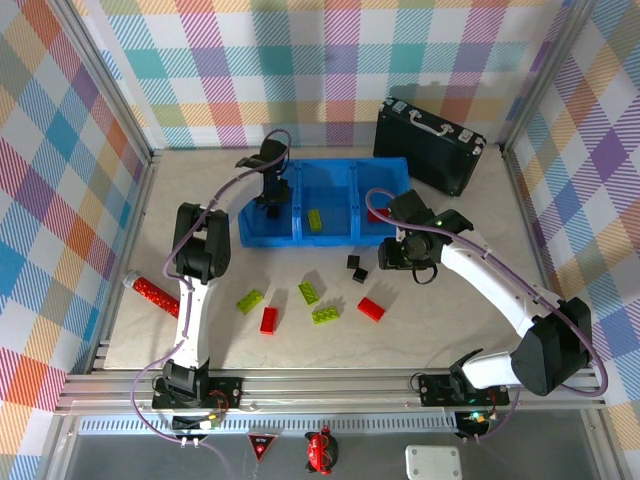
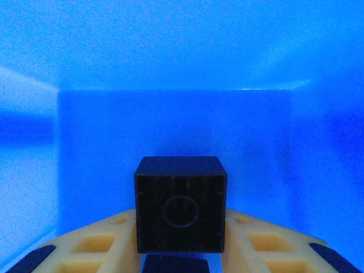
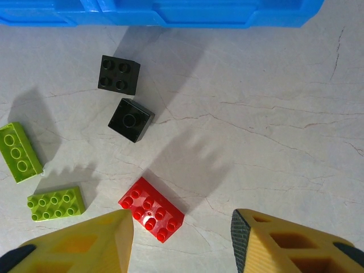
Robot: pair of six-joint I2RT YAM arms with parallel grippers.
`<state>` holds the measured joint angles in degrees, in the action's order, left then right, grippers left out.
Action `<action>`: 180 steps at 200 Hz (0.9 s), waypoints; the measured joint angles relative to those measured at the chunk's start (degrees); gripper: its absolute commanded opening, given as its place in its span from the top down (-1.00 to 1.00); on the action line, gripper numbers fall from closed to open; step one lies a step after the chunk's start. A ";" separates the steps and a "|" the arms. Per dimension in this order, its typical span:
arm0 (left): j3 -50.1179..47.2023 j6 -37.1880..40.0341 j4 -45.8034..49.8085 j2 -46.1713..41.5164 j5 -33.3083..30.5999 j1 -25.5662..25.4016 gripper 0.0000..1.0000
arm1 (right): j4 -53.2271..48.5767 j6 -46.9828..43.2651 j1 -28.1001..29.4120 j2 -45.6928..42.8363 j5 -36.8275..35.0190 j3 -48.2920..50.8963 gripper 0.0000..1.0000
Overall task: Sort the legos into containers by color
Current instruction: Place the lego in the container.
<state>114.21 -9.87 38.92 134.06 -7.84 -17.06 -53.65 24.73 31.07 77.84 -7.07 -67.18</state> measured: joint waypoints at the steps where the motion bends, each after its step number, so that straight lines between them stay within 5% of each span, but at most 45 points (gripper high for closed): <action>1: 0.04 0.00 0.00 0.02 0.02 0.02 0.24 | 0.00 0.00 0.00 0.00 0.00 0.00 -0.01; 180: 1.14 -0.79 2.78 -2.05 2.49 0.02 0.11 | -0.39 0.02 0.00 -0.28 0.42 0.00 -0.01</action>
<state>115.35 -10.66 41.69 132.00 -5.34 -17.04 -54.04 24.75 31.07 77.56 -6.66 -67.18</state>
